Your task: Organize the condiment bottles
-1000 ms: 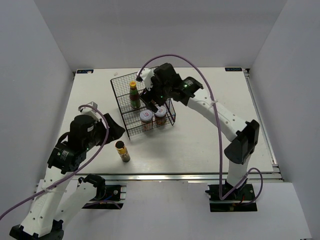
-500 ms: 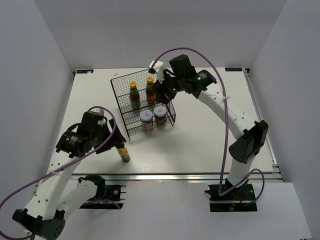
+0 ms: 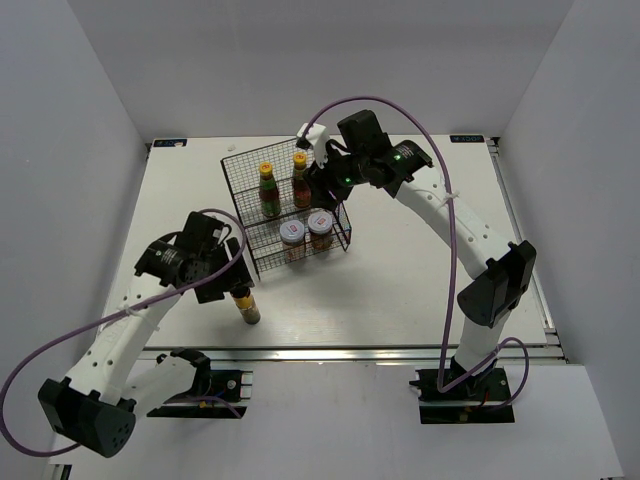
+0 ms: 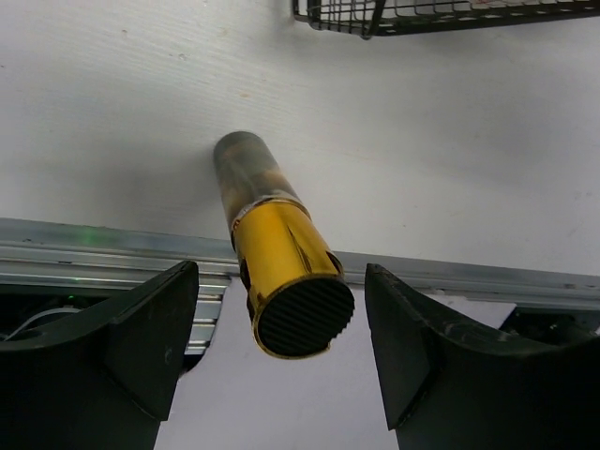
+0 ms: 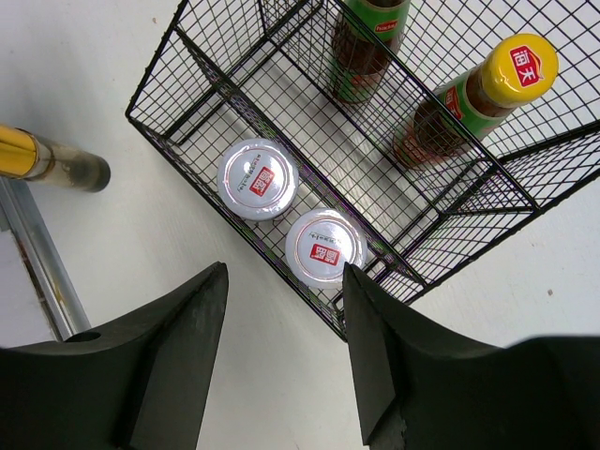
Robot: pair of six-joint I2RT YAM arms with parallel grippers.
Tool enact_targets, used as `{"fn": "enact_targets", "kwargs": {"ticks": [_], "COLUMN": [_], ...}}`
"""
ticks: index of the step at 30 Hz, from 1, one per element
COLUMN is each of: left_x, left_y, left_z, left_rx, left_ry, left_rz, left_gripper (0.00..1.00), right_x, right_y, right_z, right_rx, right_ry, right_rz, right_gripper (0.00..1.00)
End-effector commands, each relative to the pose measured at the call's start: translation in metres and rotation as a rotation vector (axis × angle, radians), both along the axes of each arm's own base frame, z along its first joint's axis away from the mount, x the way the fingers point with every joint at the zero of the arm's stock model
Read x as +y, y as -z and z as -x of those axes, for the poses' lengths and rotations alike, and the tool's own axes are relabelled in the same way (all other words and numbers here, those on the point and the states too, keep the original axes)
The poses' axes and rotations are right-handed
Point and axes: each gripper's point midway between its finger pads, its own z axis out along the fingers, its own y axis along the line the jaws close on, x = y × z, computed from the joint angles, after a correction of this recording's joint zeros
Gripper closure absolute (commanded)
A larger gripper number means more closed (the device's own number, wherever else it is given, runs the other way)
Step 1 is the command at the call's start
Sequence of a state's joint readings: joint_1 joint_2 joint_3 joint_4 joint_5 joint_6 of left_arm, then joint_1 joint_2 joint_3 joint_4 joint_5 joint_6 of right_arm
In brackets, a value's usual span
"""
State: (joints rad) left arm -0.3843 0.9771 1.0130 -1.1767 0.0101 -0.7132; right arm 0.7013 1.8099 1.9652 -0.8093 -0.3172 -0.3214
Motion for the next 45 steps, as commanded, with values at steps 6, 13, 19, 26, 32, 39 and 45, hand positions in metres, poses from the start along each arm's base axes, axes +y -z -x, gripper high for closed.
{"fn": "enact_targets", "kwargs": {"ticks": [6, 13, 19, 26, 32, 39, 45], "left_x": [-0.001, -0.016, -0.007, -0.008, -0.012, -0.012, -0.013], "left_y": [-0.006, -0.004, -0.003, -0.003, -0.004, -0.007, -0.020], "left_z": [-0.005, 0.002, 0.005, -0.004, -0.012, -0.009, -0.012], "left_rx": [-0.006, 0.020, 0.026, 0.009, -0.010, 0.000, -0.025], "left_ry": [0.033, 0.066, 0.041, 0.033, 0.037, 0.044, 0.044], "left_rz": [-0.111, -0.164, -0.207, -0.226, -0.227, -0.220, -0.213], "left_gripper": [0.22, 0.22, 0.28, 0.33, 0.41, 0.57, 0.86], "right_x": [0.001, 0.002, 0.002, 0.003, 0.000, -0.001, -0.001], "right_y": [-0.004, 0.000, 0.002, 0.004, 0.006, 0.007, 0.007], "right_z": [-0.001, -0.003, -0.004, -0.006, -0.005, -0.006, -0.008], "right_rx": [-0.006, -0.001, 0.004, 0.008, 0.014, 0.011, 0.013], "right_ry": [0.009, 0.013, 0.015, 0.014, 0.017, 0.021, 0.023], "right_rz": [-0.015, -0.008, -0.004, -0.004, 0.001, 0.004, 0.001], "right_gripper": [0.42, 0.42, 0.42, 0.42, 0.42, 0.42, 0.42]}}
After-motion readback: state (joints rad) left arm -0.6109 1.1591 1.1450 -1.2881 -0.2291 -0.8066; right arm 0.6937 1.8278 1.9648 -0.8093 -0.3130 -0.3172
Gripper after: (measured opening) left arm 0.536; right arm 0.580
